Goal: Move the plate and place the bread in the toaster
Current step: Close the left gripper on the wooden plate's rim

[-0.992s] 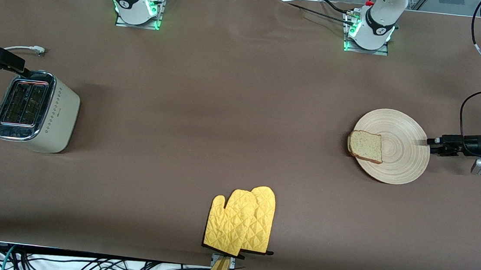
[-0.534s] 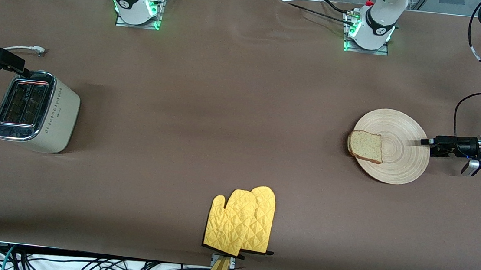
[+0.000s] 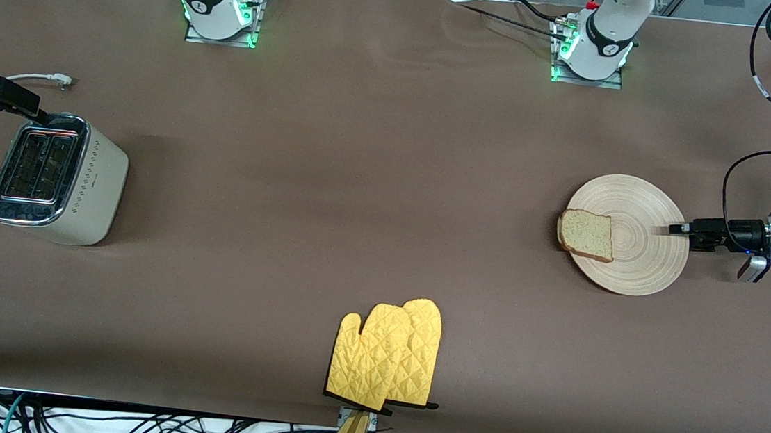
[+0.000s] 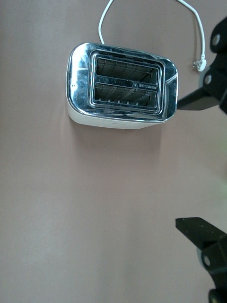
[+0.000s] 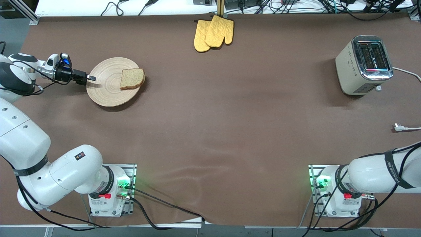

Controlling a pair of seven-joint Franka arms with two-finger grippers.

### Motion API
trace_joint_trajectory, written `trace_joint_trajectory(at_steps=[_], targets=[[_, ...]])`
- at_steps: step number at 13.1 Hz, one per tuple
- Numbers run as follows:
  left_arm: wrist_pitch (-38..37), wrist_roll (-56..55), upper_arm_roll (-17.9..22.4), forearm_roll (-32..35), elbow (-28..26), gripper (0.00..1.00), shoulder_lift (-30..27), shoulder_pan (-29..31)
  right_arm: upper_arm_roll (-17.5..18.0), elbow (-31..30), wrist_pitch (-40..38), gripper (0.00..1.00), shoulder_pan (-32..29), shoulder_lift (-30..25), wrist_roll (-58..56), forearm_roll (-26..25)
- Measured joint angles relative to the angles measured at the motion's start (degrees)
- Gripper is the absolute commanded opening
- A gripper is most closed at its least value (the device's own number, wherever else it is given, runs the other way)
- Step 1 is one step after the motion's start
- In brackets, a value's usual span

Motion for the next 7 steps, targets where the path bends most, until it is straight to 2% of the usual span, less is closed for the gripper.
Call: trace_joint_trajectory(at_steps=[3, 5, 7], targets=[[0.00, 0.14, 0.08, 0.00, 0.00, 0.32, 0.18, 0.04, -0.04, 0.00, 0.00, 1.00, -0.01, 0.00, 0.00, 0.00], [0.00, 0.17, 0.09, 0.00, 0.00, 0.16, 0.39, 0.08, -0.06, 0.00, 0.00, 1.00, -0.03, 0.00, 0.00, 0.00], [0.00, 0.19, 0.14, 0.00, 0.00, 0.14, 0.49, 0.10, -0.08, 0.00, 0.00, 1.00, -0.04, 0.00, 0.00, 0.00]])
